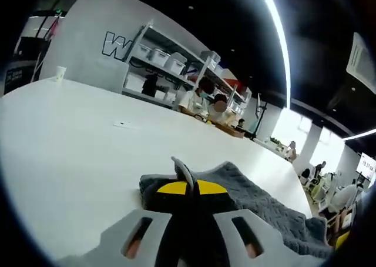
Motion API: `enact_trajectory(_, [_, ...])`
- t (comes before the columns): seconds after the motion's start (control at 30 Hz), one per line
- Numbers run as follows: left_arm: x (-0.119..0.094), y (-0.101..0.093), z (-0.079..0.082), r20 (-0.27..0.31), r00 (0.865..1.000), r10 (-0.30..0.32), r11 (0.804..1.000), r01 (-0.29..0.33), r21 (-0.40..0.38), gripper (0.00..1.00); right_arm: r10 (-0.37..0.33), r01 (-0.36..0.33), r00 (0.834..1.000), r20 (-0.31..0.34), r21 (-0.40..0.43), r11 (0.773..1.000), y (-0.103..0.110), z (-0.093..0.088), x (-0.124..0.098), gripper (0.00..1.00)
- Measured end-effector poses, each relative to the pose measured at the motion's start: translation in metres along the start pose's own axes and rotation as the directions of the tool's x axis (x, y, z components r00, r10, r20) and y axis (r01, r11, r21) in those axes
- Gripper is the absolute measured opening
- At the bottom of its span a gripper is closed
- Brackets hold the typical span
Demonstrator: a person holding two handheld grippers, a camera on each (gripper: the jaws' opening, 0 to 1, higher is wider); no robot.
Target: Open the folded towel by lifting each exposed corner and separating the folded layers until the towel lies flat within the target outline without major curled edges
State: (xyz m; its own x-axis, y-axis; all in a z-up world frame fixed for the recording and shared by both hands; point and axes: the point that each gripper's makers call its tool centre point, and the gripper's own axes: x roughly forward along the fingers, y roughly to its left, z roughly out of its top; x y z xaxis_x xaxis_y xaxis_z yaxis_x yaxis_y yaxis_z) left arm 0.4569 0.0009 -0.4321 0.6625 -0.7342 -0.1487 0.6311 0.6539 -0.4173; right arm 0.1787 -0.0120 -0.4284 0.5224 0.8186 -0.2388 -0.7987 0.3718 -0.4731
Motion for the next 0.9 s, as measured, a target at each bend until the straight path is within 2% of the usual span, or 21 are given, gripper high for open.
enact_trajectory(0.23, [0.001, -0.001, 0.002, 0.031, 0.999, -0.014, 0.999, 0.015, -0.035, 0.01, -0.025, 0.025, 1.000, 0.009, -0.005, 1.000, -0.006, 0.004, -0.009, 0.00])
enact_trajectory(0.5, [0.000, -0.002, 0.007, 0.054, 0.998, -0.030, 0.998, 0.033, -0.052, 0.01, -0.082, 0.082, 0.996, 0.021, 0.011, 0.997, -0.023, 0.008, -0.025, 0.00])
enact_trajectory(0.6, [0.002, -0.003, 0.008, 0.058, 0.998, -0.032, 0.999, 0.034, -0.038, 0.01, -0.092, 0.092, 0.996, 0.018, 0.010, 0.996, -0.024, 0.007, -0.025, 0.00])
enact_trajectory(0.77, [0.004, -0.008, 0.012, 0.080, 0.995, -0.053, 0.996, 0.058, -0.061, 0.01, -0.100, 0.100, 0.995, 0.021, 0.015, 0.995, -0.025, 0.010, -0.028, 0.00])
enact_trajectory(0.9, [0.005, -0.013, 0.013, 0.078, 0.996, -0.053, 0.998, 0.056, -0.036, 0.01, -0.105, 0.104, 0.994, 0.025, 0.027, 0.994, -0.026, 0.012, -0.031, 0.00])
